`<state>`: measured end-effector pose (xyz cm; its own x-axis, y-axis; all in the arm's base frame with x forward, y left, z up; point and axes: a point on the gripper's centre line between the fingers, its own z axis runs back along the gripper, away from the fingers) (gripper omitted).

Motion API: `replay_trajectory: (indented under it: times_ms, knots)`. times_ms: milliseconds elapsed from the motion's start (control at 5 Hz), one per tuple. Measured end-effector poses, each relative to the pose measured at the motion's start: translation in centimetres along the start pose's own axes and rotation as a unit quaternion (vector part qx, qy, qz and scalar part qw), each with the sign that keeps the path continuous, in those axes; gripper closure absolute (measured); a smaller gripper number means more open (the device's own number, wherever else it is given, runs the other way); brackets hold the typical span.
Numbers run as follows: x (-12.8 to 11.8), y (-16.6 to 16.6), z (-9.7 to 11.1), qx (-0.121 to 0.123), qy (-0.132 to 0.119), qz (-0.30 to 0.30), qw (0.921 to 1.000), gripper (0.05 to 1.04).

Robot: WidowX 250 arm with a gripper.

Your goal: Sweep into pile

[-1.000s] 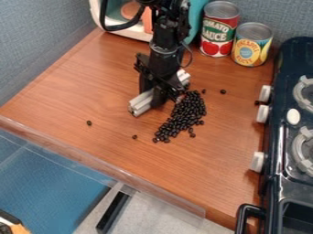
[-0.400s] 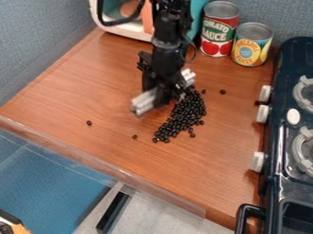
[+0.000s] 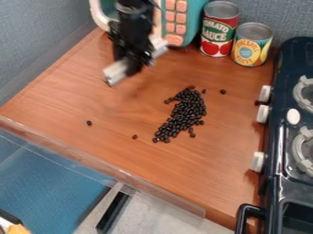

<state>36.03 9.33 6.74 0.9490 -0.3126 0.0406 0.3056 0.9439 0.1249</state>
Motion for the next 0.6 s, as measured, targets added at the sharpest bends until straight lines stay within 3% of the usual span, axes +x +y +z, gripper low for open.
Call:
replay_trajectory:
  times_ms: [400,600]
  knots:
    - [-5.0,5.3,-1.5,0.009,0.019,0.031,0.9993,0.703]
    - [-7.3,7.0,-1.9,0.006,0.026,0.091,0.9955,0.703]
